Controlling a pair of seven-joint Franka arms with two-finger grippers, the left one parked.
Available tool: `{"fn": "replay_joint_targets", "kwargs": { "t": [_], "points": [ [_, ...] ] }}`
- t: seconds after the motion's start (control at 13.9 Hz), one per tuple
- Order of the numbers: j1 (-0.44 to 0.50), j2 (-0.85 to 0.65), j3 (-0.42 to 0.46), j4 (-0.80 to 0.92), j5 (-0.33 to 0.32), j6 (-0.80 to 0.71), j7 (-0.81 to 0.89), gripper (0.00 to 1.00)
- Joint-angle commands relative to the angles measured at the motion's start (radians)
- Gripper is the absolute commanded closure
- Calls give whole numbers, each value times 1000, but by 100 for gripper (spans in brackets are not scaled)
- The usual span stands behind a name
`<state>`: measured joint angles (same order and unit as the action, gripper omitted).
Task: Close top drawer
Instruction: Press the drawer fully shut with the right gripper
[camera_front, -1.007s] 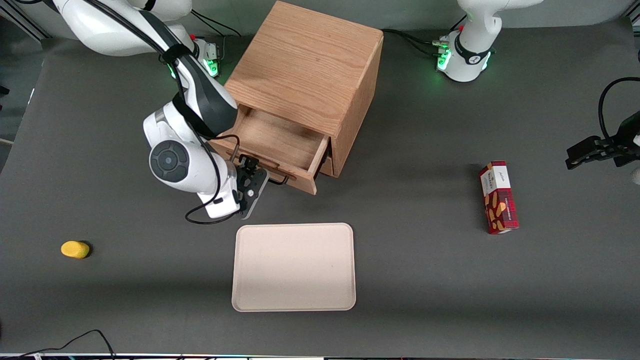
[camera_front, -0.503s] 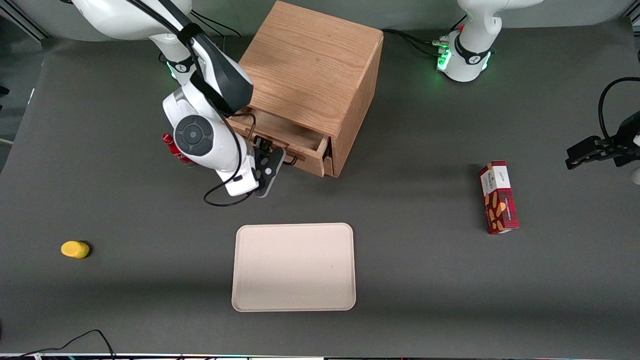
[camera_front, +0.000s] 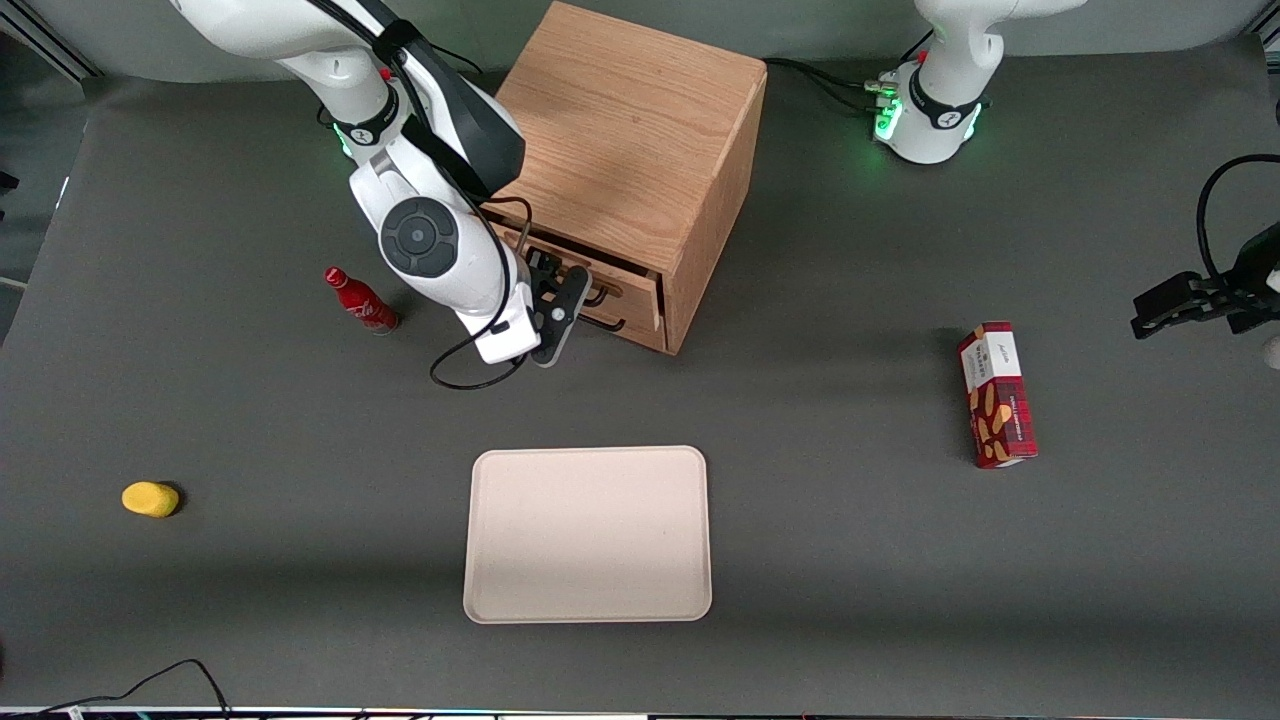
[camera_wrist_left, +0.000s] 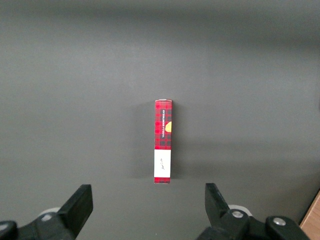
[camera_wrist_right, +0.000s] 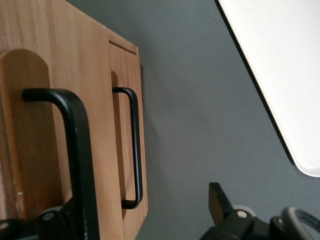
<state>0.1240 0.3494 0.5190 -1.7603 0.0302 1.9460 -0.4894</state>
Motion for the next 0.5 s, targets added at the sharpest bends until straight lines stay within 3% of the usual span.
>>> {"fn": "replay_joint_targets", "kwargs": {
  "t": [0.0, 0.43],
  "points": [
    [8, -35, 19, -64, 13, 36, 52, 0],
    [8, -52, 35, -93, 13, 44, 55, 0]
  ]
}}
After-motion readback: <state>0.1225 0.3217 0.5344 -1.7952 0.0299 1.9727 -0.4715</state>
